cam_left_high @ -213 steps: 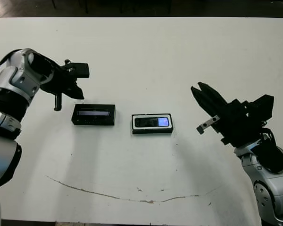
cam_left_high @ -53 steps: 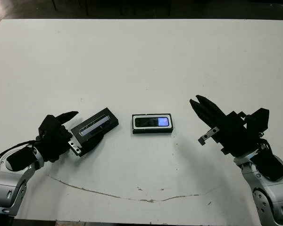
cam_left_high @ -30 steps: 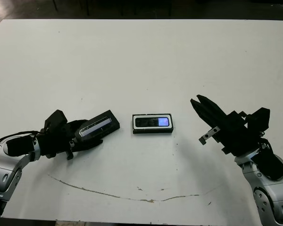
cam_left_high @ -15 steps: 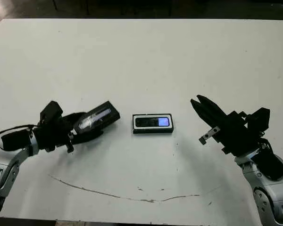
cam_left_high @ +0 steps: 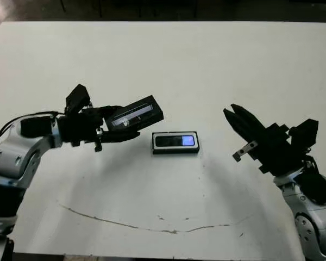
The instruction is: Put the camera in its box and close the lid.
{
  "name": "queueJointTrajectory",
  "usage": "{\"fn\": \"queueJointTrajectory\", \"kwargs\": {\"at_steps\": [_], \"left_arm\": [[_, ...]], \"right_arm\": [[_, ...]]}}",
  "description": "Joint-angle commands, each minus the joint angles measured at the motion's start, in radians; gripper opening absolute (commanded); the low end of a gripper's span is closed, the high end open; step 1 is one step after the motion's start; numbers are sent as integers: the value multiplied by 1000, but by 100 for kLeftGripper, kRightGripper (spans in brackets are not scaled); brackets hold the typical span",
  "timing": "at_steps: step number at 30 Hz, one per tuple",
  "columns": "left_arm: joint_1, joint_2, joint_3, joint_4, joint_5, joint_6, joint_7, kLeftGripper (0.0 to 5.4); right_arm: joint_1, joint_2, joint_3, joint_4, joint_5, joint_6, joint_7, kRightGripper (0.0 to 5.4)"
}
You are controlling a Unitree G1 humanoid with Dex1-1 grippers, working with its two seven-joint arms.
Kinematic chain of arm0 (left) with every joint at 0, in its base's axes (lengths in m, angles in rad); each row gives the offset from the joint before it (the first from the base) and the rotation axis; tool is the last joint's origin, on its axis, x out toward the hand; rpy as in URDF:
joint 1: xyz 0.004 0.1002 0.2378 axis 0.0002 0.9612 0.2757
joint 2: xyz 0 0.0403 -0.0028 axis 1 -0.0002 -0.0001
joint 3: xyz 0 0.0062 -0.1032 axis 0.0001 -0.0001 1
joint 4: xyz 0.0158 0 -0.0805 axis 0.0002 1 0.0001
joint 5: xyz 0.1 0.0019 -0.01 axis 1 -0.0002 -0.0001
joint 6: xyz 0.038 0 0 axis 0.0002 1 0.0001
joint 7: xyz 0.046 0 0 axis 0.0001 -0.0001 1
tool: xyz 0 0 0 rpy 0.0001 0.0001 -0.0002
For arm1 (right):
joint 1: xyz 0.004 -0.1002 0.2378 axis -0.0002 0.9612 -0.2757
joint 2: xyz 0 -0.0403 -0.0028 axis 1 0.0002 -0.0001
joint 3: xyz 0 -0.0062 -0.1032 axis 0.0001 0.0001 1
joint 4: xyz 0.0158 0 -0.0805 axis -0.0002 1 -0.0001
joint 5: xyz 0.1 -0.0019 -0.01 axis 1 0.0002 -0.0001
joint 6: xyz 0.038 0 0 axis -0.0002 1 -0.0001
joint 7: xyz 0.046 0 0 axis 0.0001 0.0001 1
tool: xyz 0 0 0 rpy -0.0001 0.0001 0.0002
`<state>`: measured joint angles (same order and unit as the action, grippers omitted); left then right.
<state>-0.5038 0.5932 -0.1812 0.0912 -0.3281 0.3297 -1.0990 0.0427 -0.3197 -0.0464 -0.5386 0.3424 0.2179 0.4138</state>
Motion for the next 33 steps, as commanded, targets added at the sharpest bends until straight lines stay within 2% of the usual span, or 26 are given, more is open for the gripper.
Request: {"fn": "queueJointTrajectory", "kwargs": {"at_steps": [1, 10, 14, 24, 33], "left_arm": [[-51, -13, -54, 107, 61, -33, -50, 207], [-115, -82, -102, 286, 157, -175, -93, 207], [-128, -110, -103, 347, 166, -207, -113, 207], [-150, -140, -134, 360, 176, -148, -189, 207], [-134, -124, -132, 341, 182, -150, -240, 207]], "right_arm": [[13, -15, -13, -11, 13, 39, -5, 0], [8, -26, -24, -9, 6, 41, -5, 0], [5, -29, -24, -4, 10, 40, 0, 0], [3, -33, -23, 2, 10, 33, 10, 0], [0, -31, -17, 9, -3, 24, 10, 0]]}}
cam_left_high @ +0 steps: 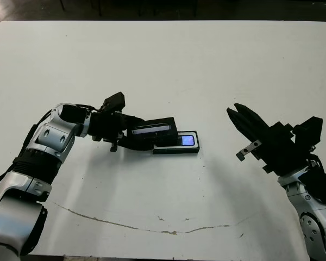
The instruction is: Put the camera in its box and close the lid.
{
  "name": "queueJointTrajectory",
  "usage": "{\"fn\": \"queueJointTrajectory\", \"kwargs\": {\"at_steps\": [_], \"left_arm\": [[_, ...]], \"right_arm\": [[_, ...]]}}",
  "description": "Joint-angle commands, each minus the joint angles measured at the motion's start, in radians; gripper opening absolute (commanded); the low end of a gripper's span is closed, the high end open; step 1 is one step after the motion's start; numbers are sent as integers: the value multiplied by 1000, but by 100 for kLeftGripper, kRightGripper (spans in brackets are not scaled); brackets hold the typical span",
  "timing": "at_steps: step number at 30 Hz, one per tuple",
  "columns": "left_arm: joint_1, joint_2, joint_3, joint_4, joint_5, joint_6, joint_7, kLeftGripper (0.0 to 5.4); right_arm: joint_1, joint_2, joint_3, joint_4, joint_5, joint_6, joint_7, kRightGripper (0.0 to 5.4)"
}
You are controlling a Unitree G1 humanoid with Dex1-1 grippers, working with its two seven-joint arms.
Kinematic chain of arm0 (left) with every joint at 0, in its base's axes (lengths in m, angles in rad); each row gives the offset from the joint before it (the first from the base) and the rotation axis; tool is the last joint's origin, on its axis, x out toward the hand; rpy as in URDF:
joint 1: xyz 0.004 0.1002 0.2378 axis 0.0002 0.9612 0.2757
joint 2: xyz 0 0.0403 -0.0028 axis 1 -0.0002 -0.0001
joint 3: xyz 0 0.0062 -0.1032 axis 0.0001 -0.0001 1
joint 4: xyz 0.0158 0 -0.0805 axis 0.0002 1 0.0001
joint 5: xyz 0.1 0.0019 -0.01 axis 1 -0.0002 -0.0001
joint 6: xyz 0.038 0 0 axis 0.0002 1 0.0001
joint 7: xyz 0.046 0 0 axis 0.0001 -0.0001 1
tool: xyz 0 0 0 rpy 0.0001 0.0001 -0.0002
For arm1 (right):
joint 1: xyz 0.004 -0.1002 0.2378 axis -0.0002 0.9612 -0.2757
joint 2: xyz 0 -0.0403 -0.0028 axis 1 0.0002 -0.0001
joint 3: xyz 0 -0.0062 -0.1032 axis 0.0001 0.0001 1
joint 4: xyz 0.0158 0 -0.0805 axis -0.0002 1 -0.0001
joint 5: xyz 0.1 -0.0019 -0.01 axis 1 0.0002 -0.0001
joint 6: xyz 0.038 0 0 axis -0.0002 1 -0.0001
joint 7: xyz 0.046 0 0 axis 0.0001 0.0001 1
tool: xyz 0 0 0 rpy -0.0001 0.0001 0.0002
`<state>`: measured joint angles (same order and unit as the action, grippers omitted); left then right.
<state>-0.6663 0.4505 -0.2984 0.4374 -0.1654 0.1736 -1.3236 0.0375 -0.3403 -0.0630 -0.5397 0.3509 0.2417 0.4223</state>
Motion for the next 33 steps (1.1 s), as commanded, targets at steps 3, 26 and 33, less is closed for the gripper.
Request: {"fn": "queueJointTrajectory", "kwargs": {"at_steps": [3, 26, 33], "left_arm": [[29, 16, -13, 3, 5, 19, -47, 207], [142, -95, -22, 15, 59, -64, 180, 206], [124, -125, -58, 80, 93, -71, 209, 206]], "right_arm": [[6, -10, 0, 9, -14, 2, 2, 0], [13, -8, -8, 18, -12, -4, 1, 0], [15, -6, -16, 20, -6, -3, 0, 0]]}}
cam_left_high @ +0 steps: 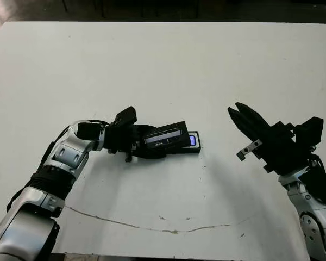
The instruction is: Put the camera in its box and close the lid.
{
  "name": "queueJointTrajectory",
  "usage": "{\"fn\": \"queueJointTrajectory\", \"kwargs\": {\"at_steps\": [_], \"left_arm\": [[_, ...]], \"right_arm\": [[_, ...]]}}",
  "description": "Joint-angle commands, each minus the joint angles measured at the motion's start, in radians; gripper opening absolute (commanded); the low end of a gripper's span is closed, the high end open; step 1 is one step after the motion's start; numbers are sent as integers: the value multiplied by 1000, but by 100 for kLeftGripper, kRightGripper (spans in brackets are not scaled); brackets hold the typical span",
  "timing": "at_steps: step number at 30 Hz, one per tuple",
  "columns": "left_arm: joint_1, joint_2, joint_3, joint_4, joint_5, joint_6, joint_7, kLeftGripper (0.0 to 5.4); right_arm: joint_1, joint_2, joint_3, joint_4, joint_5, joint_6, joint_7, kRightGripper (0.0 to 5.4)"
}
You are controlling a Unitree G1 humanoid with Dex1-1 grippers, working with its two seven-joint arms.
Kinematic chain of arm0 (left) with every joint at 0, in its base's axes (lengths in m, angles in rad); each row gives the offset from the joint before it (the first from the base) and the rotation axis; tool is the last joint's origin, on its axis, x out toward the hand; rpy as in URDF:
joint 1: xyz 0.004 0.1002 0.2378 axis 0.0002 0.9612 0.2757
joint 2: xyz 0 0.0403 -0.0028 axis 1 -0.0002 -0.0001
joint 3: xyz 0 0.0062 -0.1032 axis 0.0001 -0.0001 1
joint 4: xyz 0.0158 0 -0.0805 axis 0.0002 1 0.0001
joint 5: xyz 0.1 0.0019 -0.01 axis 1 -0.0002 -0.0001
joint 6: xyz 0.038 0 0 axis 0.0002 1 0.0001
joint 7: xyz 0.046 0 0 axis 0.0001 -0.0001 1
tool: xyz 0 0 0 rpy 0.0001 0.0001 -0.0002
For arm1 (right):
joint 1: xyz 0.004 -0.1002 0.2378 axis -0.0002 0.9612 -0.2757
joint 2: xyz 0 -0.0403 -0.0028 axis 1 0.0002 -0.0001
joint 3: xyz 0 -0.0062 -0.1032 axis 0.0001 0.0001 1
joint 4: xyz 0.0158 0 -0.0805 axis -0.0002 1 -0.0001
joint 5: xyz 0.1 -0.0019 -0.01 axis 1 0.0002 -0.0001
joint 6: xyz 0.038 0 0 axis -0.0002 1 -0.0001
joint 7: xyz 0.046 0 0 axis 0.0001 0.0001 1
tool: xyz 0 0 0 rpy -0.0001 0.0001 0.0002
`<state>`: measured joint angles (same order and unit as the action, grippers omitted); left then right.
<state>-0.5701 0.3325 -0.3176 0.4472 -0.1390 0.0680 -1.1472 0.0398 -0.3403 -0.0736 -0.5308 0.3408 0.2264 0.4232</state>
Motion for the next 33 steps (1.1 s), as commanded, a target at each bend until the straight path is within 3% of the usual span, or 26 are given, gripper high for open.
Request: {"fn": "queueJointTrajectory", "kwargs": {"at_steps": [1, 8, 18, 33], "left_arm": [[22, -9, -44, 83, 70, 28, 27, 206], [-33, -15, -90, 91, 91, 31, -11, 206], [-128, -27, -212, -3, 173, 145, -61, 206], [-260, -197, -299, 305, 259, 77, -38, 206]], "right_arm": [[13, -7, -6, 13, 2, 10, 1, 0], [14, -4, -5, 4, -4, 16, -9, 0], [23, -4, -5, -12, 6, 29, -13, 0], [42, -14, -18, -14, 22, 29, 3, 0]]}}
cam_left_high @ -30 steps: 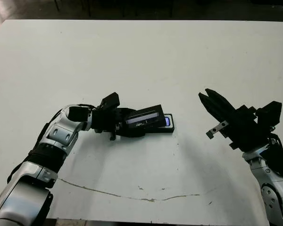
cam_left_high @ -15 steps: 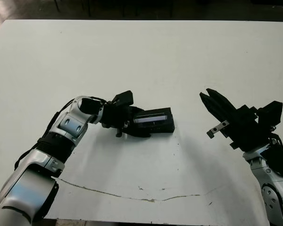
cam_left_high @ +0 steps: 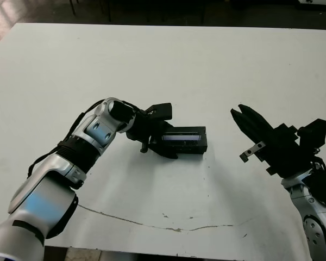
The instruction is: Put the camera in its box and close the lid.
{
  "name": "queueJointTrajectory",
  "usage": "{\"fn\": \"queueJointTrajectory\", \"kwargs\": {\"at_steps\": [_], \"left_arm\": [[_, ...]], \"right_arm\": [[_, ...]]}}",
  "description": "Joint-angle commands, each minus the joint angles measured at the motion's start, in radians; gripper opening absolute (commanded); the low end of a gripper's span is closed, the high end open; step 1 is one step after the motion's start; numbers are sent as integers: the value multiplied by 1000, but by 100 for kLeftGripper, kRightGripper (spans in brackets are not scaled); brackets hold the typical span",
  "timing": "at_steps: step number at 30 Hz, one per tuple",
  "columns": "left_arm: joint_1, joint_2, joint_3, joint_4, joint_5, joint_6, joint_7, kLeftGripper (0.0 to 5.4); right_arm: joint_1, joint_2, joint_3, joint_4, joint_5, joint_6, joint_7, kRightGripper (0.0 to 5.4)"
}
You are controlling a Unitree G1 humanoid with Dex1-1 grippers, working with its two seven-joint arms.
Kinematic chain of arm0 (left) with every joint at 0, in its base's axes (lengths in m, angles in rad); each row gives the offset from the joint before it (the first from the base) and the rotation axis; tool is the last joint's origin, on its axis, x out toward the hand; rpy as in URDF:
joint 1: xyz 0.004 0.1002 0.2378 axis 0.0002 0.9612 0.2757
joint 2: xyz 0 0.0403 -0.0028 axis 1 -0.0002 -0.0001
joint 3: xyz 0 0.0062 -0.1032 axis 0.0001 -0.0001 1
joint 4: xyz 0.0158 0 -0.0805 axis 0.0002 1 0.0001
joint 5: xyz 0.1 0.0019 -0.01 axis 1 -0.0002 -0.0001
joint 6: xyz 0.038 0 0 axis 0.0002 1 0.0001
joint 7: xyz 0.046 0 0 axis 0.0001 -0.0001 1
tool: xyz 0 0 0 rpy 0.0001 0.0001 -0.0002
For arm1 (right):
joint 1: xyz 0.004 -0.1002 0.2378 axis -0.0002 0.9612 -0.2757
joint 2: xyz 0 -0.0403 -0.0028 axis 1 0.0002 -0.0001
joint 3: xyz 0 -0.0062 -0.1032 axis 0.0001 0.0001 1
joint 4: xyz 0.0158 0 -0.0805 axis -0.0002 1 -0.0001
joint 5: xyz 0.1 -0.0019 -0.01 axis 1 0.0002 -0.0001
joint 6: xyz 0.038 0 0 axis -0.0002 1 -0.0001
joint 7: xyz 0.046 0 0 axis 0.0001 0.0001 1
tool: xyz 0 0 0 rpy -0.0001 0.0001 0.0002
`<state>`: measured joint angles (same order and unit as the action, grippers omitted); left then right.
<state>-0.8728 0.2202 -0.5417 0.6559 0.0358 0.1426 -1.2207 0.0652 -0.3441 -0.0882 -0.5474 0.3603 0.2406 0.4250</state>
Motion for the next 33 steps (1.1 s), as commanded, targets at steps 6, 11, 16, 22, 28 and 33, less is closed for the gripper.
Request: {"fn": "queueJointTrajectory", "kwargs": {"at_steps": [6, 11, 16, 22, 28, 33], "left_arm": [[44, -84, -89, 162, 109, -46, 26, 206], [51, -58, -104, 160, 133, -85, 18, 206], [52, -46, -101, 126, 136, -52, 19, 206], [51, -28, -113, 41, 133, 45, -2, 206], [59, 23, -162, -73, 160, 103, -36, 206], [81, 82, -186, -194, 165, 179, -58, 205]], "right_arm": [[22, -5, 5, -3, -3, 12, -2, 0], [23, -2, 13, -3, -11, 15, -11, 0], [19, 6, 19, 8, -6, 4, -7, 0], [18, 5, 18, 4, -4, 7, -8, 0], [17, 13, 24, 10, -6, -4, -7, 0], [8, 17, 31, 7, -7, 4, -11, 0]]}}
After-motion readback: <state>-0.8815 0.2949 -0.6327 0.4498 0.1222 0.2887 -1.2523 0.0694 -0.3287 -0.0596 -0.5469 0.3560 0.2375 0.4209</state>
